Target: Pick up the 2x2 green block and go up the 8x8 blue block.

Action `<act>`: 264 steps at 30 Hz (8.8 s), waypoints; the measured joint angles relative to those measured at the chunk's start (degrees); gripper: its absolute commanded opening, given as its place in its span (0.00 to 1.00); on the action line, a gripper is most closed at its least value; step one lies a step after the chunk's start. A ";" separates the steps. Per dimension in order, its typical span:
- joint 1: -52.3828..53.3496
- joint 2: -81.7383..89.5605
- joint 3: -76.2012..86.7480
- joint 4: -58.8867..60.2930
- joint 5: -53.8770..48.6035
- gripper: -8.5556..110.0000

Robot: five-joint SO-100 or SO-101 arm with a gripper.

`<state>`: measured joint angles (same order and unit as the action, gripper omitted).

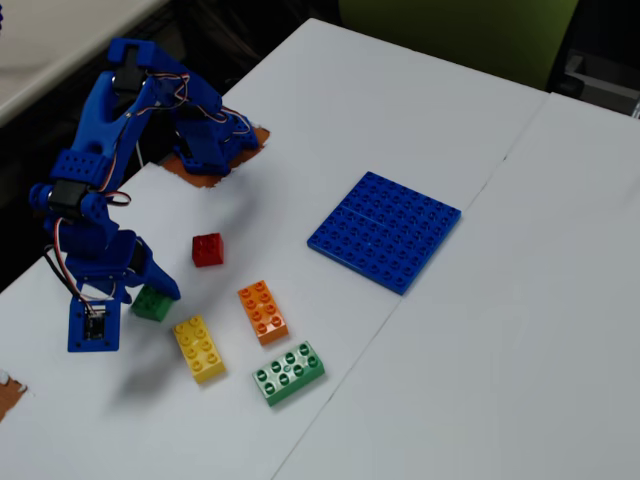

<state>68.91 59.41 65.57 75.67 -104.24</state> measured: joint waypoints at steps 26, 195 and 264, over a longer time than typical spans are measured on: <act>-1.05 0.09 0.00 0.44 -1.67 0.13; -68.20 7.03 -25.05 22.50 11.69 0.09; -68.20 7.03 -25.05 22.50 11.25 0.09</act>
<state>0.70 66.45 40.52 98.17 -92.99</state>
